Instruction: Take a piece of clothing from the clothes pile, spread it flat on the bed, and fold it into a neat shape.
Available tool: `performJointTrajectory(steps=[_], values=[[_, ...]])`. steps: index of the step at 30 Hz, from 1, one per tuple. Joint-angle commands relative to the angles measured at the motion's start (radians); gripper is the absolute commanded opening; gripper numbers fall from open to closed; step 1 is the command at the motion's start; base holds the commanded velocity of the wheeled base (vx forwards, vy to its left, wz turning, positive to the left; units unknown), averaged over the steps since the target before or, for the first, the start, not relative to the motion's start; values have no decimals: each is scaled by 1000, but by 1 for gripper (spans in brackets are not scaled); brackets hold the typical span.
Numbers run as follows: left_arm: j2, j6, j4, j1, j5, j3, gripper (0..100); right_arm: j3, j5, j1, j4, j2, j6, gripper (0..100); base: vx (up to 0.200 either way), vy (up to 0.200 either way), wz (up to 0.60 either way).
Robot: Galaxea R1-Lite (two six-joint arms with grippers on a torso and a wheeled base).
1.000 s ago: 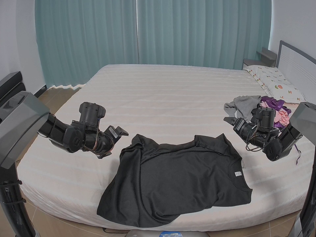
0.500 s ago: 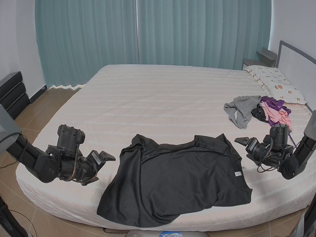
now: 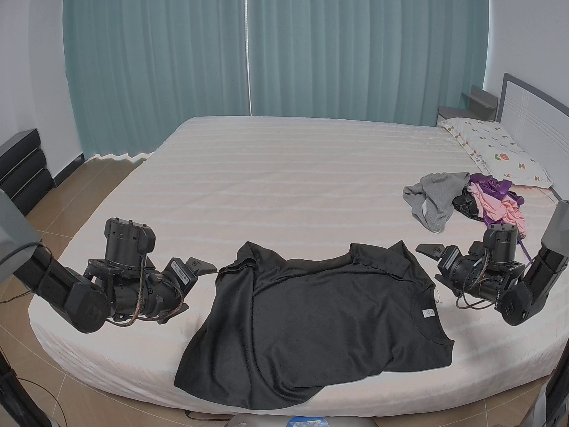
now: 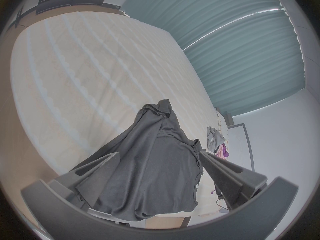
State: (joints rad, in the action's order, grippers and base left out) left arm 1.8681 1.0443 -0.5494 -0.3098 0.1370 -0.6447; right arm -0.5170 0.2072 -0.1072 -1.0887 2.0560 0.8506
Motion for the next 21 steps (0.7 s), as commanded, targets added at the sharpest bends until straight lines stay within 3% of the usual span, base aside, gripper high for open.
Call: performJointTrajectory(steps=[1,7,14,21], values=[[59,3,-4,-11,7,-20,100,-67,9,-15,9,98,-22,100,0,0,0],[82,0,-15,-11,10,-29,100,-43,11,-31,3,112,-28,100,0,0,0],[157,7,-133,6,19,39,100,-47,12,44,0,139,-61,100,0,0,0],[169,11,-184,24,53,65,100,-124,17,61,-13,254,-68,100,0,0,0]])
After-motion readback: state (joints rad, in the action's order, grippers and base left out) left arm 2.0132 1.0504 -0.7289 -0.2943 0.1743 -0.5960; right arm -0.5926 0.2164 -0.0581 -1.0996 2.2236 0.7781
